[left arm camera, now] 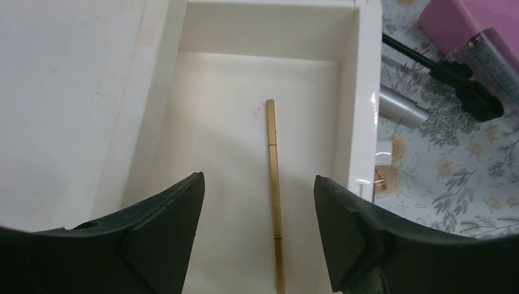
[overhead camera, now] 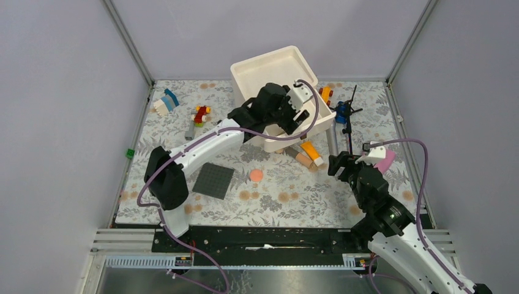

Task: Organize the makeup
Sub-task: Place the makeup brush in the drawer, then pick up the makeup tool from the center of the board.

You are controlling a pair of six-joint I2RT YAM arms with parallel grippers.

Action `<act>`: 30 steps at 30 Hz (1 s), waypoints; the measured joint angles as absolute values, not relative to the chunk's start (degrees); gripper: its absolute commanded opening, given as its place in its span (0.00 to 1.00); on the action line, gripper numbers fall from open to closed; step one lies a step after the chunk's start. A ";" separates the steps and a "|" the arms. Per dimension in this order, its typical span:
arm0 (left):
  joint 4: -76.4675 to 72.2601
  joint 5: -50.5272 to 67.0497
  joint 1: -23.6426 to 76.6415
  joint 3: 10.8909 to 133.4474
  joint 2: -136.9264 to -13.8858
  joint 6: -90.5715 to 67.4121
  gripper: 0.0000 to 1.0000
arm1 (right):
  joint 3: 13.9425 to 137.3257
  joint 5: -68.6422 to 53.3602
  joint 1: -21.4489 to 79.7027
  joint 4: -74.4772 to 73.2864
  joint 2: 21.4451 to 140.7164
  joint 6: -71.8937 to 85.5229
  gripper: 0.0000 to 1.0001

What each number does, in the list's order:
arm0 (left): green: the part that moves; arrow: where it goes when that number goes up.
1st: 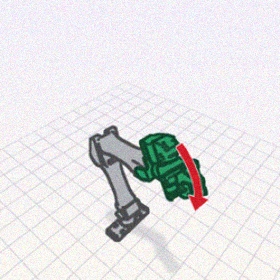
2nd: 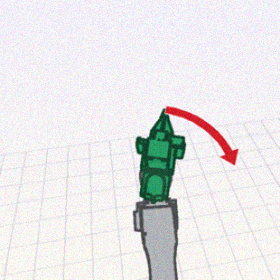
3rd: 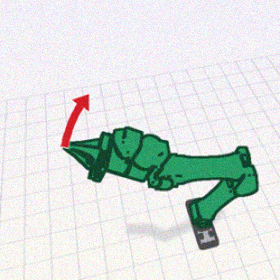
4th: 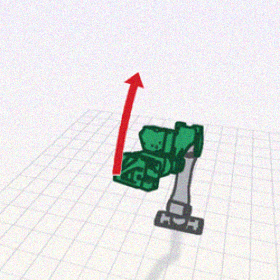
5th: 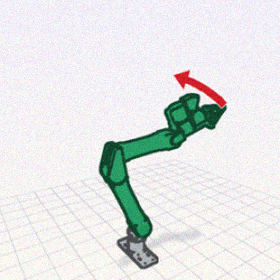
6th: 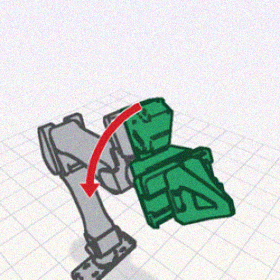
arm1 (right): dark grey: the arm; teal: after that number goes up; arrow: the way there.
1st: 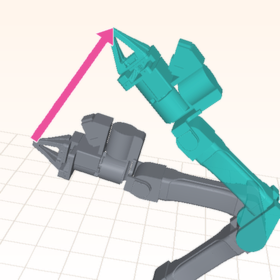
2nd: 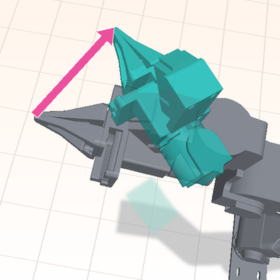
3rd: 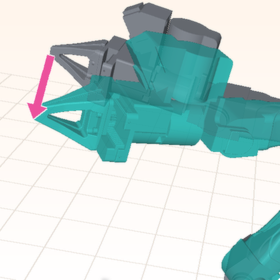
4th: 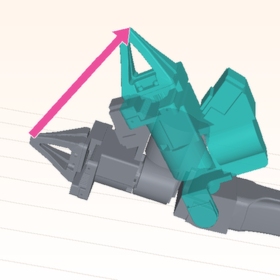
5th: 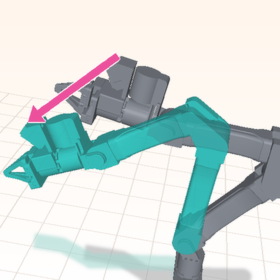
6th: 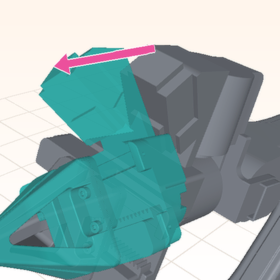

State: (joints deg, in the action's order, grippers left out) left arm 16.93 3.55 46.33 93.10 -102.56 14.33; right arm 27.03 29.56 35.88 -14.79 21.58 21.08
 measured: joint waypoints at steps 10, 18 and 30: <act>16.97 1.65 46.70 91.20 -93.49 5.80 0.84 | 17.96 25.87 35.88 -6.22 23.49 24.08 0.81; 15.11 -12.43 46.70 66.11 -66.65 -9.87 0.82 | 14.83 23.90 35.90 -0.10 24.73 25.91 0.81; 16.16 -19.31 46.63 39.29 -56.99 -31.59 0.68 | 14.68 23.24 35.90 3.88 28.64 27.05 0.81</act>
